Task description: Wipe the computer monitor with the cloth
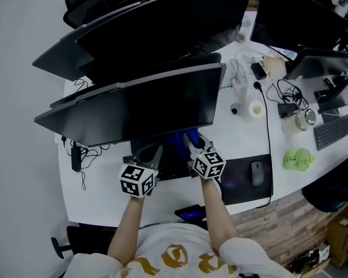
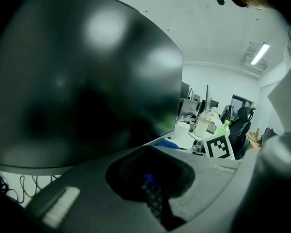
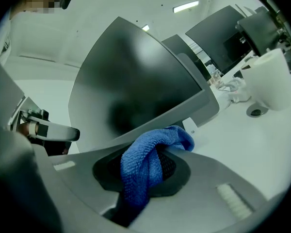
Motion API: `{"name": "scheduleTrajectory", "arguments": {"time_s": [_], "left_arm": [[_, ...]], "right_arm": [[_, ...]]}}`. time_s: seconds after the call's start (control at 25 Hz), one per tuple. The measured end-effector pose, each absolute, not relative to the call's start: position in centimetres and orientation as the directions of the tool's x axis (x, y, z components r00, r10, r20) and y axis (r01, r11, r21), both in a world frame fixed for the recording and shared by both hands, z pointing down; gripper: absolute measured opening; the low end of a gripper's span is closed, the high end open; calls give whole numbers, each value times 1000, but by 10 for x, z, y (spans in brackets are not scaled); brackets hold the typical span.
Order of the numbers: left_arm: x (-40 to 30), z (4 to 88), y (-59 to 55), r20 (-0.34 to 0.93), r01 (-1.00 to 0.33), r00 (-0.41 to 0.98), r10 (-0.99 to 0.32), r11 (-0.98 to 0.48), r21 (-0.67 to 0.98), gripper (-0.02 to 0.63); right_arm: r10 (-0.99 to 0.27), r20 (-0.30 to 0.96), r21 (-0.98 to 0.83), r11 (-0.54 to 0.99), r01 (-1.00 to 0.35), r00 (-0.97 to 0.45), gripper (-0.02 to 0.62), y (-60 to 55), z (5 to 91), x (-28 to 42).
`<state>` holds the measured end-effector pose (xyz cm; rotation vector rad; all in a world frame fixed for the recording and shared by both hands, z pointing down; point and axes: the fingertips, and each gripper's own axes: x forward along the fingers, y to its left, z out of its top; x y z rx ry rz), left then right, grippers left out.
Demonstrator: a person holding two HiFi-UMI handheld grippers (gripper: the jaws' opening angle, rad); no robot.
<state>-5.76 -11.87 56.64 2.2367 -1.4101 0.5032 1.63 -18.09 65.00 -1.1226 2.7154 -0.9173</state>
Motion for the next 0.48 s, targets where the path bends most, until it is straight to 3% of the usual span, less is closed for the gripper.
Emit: {"name": "scheduleTrajectory", "arguments": {"time_s": [0.48], "left_arm": [[-113,578,-91,514,-943,329,-792,-251,217,0]], "right_arm": [[-594,208,-492,623,-608,-777,89,-163,650,-31]]}}
